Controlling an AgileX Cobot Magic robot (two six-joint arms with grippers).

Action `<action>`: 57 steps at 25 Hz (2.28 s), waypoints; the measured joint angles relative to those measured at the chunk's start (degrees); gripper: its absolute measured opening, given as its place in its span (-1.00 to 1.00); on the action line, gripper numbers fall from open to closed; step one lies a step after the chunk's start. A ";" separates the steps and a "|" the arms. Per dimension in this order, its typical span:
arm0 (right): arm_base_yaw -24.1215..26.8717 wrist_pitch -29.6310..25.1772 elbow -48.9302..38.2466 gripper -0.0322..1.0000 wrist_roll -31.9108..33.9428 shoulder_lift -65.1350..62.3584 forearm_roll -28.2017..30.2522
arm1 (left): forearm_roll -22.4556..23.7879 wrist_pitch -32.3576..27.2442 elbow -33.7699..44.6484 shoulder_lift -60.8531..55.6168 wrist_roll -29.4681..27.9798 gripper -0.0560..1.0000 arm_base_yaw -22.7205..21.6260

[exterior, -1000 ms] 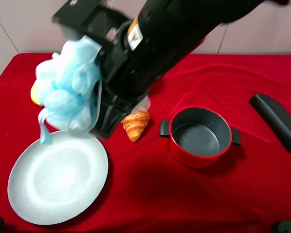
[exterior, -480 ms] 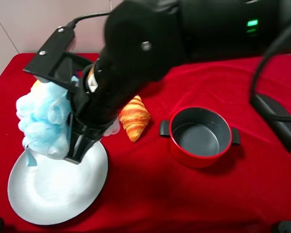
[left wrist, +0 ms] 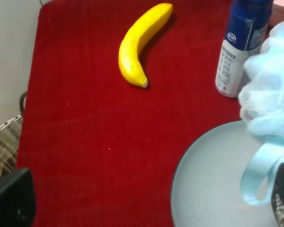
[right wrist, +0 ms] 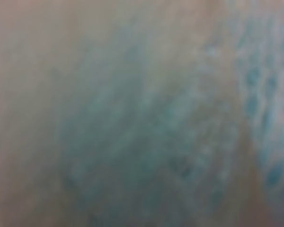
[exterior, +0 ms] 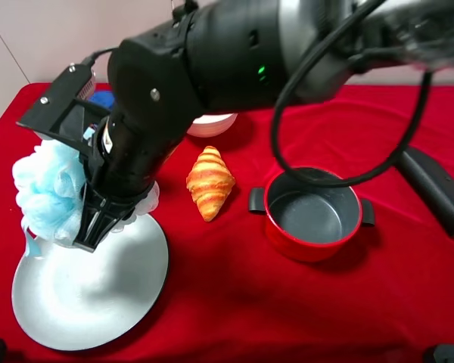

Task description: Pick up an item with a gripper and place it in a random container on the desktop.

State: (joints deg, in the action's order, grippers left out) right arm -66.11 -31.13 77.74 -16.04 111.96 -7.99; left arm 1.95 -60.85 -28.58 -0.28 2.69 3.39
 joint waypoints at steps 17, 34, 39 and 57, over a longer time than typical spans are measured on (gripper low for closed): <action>0.00 1.17 0.02 -0.45 0.00 7.07 -1.96 | 0.00 0.00 0.00 0.00 0.00 0.97 0.00; 0.00 0.94 0.06 -0.45 0.00 9.66 -5.26 | 0.00 0.00 0.00 0.00 0.00 0.97 0.00; 0.00 0.92 0.06 -0.45 0.00 9.66 -6.19 | 0.00 0.00 0.00 0.00 0.00 0.97 0.00; 0.00 -0.09 0.06 -0.05 -0.63 9.66 -7.61 | 0.00 0.00 0.00 0.00 0.00 0.97 0.00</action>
State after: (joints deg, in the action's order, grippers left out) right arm -66.11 -31.22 77.80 -16.67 121.62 -15.61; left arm 1.95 -60.85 -28.58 -0.28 2.69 3.39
